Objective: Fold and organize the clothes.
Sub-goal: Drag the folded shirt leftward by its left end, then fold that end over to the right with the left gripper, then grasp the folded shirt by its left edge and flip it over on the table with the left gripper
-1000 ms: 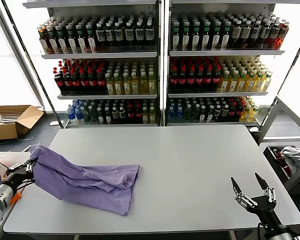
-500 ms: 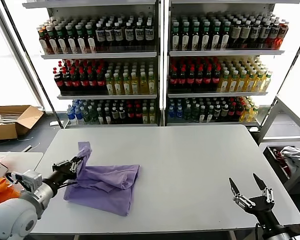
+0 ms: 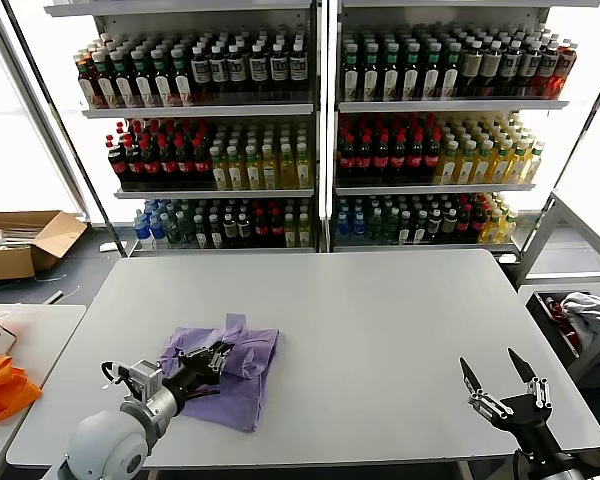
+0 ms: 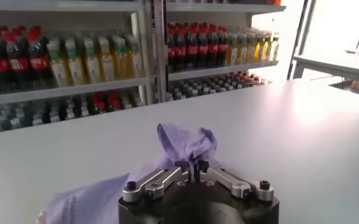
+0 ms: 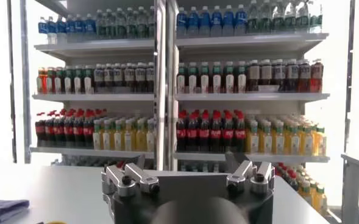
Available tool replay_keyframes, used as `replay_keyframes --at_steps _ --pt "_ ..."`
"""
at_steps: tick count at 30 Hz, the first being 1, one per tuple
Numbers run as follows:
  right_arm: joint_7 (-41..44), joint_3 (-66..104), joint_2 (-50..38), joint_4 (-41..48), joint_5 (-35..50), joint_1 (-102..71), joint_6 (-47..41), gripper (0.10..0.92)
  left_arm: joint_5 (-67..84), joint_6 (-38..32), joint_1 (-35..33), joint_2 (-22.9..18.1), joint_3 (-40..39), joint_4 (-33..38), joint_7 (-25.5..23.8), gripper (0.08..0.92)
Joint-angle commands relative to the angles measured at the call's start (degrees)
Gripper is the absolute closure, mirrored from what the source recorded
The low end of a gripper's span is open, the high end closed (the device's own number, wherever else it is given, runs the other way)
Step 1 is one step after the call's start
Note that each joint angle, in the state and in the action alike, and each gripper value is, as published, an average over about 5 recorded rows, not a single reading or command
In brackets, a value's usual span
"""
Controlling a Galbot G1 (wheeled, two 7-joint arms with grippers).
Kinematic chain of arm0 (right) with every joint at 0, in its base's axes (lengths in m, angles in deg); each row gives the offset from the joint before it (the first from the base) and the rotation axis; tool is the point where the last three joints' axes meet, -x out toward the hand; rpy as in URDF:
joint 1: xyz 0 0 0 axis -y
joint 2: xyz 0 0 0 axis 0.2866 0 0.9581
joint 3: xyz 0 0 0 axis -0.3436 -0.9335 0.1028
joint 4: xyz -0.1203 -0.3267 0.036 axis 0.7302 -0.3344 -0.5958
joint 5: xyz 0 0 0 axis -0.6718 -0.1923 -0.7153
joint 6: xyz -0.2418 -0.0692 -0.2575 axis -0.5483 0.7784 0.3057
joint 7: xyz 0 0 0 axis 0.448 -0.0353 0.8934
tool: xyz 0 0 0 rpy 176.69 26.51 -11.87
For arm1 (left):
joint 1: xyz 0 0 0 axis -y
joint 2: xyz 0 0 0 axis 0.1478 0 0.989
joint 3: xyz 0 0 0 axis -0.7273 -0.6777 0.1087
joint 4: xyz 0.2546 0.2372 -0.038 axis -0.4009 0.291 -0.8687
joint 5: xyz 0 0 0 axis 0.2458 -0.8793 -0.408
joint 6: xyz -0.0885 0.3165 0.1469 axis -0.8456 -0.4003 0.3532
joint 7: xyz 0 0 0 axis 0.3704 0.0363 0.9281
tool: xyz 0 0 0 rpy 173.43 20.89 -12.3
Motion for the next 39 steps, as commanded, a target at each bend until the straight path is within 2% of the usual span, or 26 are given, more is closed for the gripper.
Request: replay_keyframes --at_steps 1,6,14,17,22,26,30,39 --pt "0.0 0.3 -0.1 0.4 0.1 -0.2 0.2 0.203 -0.3 0.8 1.6 -2.6 -6.8 -3.3 -0.8 0.772" --pt "-0.1 -0.2 -0.1 0.8 0.1 0.4 0.3 0.203 0.0 1.0 -1.9 -1.2 -2.9 1.9 -1.8 0.633" --pt "-0.1 -0.5 -0.1 0.6 0.2 0.6 0.3 0.203 4.4 2.7 -6.7 1.1 8.2 11.8 -1.7 0.399" --pt "-0.1 -0.3 -0.1 0.5 0.3 0.3 0.4 0.203 3.8 2.5 -7.2 1.6 12.6 11.0 -1.4 0.313" --pt "-0.1 -0.9 -0.1 0.5 0.0 0.0 0.7 0.203 4.2 2.5 -5.6 1.6 18.5 2.1 0.0 0.196" --pt "-0.1 -1.5 0.1 0.7 -0.4 0.2 0.6 0.203 5.6 2.3 -4.5 1.4 18.9 -5.4 1.2 0.178" --pt "-0.2 -1.7 0.1 0.7 -0.7 1.1 0.1 0.203 8.9 2.0 -3.3 -0.2 16.5 -10.3 4.3 0.177" --pt "-0.2 -1.5 -0.1 0.4 -0.8 1.1 -0.4 0.203 11.5 0.9 -2.2 -3.1 13.2 -14.6 7.8 0.177"
